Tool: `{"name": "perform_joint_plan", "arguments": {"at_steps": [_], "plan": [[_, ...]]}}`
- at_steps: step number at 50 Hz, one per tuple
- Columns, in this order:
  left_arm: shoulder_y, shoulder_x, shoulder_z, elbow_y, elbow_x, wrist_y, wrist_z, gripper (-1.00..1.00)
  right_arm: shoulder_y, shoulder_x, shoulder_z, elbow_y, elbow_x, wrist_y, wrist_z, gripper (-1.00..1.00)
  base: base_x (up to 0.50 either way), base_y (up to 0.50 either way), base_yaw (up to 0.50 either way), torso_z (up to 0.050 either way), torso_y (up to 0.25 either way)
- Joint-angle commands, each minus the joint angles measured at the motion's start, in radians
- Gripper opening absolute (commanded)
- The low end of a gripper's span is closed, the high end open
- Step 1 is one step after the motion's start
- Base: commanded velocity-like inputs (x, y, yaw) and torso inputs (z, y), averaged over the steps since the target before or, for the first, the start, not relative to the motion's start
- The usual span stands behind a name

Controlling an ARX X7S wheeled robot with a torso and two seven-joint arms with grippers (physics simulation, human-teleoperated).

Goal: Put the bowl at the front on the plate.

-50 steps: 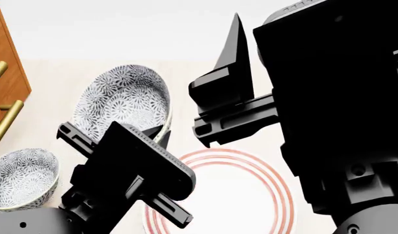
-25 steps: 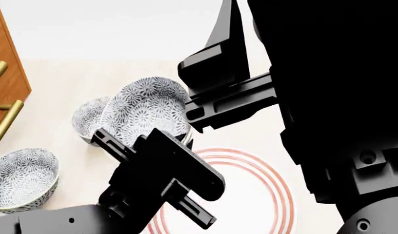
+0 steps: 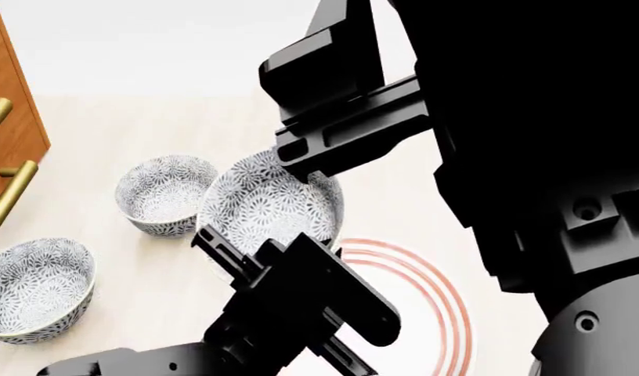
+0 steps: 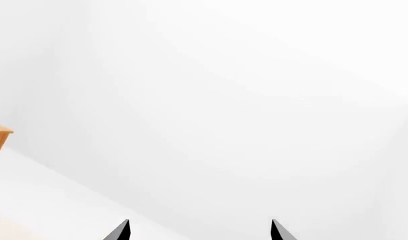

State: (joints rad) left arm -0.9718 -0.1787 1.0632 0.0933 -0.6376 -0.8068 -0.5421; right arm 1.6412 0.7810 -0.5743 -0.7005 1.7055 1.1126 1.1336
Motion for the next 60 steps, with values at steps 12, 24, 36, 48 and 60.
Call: {"name": "perform_joint_plan", "arguments": {"at_steps": [12,24,36,48,60], "plan": [[-0.007,0.063,0.027,-0.081,0.032,0.047,0.023,-1.0,0.043,0.003,-0.01,0.009,0.024,0.011,-0.002,1.0,0.0,0.0,0.0,0.0,0.001],[-0.042,0.098,0.031,-0.169,0.031,0.06,0.059,-1.0,0.032,0.003,-0.015,0.003,0.011,0.006,-0.014,1.0,0.0,0.0,0.0,0.0,0.001],[-0.055,0.126,0.051,-0.245,0.043,0.095,0.087,-1.0,0.044,0.003,-0.021,0.001,0.025,0.004,-0.002,1.0,0.0,0.0,0.0,0.0,0.0],[-0.065,0.154,0.069,-0.309,0.042,0.125,0.099,-1.0,0.061,0.001,-0.031,0.005,0.039,0.007,0.01,1.0,0.0,0.0,0.0,0.0,0.001],[-0.101,0.177,0.162,-0.413,-0.021,0.202,0.089,-1.0,0.059,0.011,-0.035,-0.004,0.054,0.0,0.026,1.0,0.0,0.0,0.0,0.0,0.0]]}}
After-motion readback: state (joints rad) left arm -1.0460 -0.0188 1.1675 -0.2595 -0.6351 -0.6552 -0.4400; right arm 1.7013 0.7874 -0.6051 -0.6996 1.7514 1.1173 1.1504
